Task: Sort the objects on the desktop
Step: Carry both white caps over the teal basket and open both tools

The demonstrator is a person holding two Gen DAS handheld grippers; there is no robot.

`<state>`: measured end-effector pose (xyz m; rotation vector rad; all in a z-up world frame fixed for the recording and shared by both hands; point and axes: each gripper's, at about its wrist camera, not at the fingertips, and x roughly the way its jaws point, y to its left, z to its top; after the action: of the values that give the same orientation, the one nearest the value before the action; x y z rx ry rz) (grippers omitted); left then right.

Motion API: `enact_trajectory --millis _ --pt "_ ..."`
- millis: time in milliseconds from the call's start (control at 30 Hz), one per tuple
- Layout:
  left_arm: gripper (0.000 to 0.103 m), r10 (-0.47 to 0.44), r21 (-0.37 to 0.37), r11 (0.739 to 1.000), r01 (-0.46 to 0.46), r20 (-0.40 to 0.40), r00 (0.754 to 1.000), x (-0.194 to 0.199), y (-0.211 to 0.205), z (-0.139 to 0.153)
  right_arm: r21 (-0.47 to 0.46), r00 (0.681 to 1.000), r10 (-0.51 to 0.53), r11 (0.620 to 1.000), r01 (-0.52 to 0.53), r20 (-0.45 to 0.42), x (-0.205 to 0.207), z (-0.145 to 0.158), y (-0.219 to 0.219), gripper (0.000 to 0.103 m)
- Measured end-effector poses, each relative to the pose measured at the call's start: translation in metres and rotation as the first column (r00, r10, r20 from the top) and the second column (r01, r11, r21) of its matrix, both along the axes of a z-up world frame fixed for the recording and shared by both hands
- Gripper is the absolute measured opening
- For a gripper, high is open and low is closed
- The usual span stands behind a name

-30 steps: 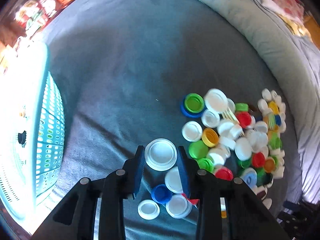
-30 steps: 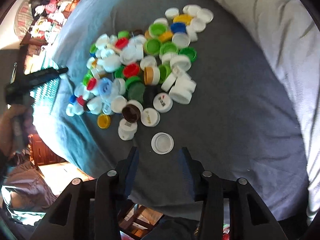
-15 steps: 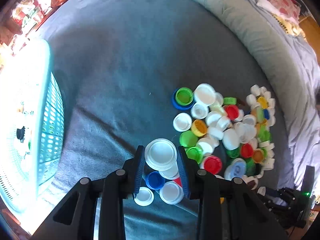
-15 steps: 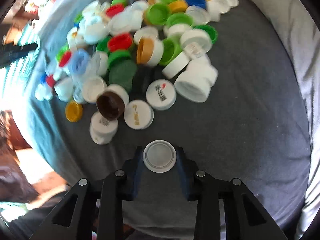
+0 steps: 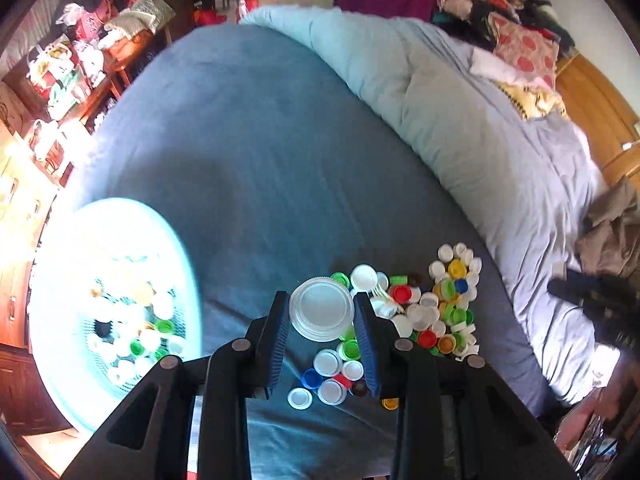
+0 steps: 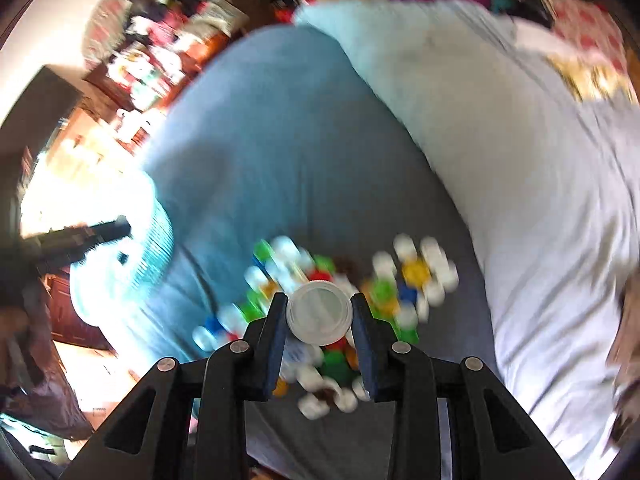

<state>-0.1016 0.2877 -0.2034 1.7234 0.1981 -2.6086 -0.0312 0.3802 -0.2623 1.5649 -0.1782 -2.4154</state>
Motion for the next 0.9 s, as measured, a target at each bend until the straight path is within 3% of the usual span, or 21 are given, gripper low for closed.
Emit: enact_trajectory --millis 67,100,133,233,333,600,900 --pt "0.033 0.018 0.003 1.000 -0.018 -0.020 1.000 0.011 -0.030 0.043 -0.007 0.999 0.021 1.000 -0.022 -0.044 -0.016 0.025 -0.019 0.034" --pt "0.033 0.028 0.001 1.000 -0.028 -0.028 0.999 0.012 -0.042 0.030 -0.014 0.998 0.029 0.999 -0.030 -0.058 -0.021 0.033 -0.028 0.034" --pt "0.033 0.039 -0.001 0.999 -0.039 -0.040 0.998 0.010 -0.050 0.041 -0.024 0.997 0.039 0.999 -0.041 -0.073 -0.029 0.044 -0.039 0.034" --pt "0.033 0.067 -0.002 0.998 -0.068 -0.071 0.995 0.015 -0.086 -0.014 -0.042 0.993 0.071 0.996 -0.075 -0.095 -0.041 0.064 -0.063 0.034" --pt "0.033 0.095 -0.007 0.995 -0.096 -0.087 0.992 0.028 -0.127 -0.032 -0.044 0.985 0.124 0.991 -0.130 -0.117 -0.053 0.084 -0.098 0.034" --pt "0.033 0.177 -0.010 0.984 -0.178 -0.069 0.982 0.045 -0.213 -0.048 -0.103 0.948 0.293 0.947 -0.306 -0.126 -0.068 0.115 -0.221 0.035" --pt "0.033 0.290 -0.013 0.957 -0.290 -0.036 0.956 0.075 -0.328 -0.049 -0.137 0.888 0.445 0.879 -0.458 -0.114 -0.066 0.124 -0.332 0.035"
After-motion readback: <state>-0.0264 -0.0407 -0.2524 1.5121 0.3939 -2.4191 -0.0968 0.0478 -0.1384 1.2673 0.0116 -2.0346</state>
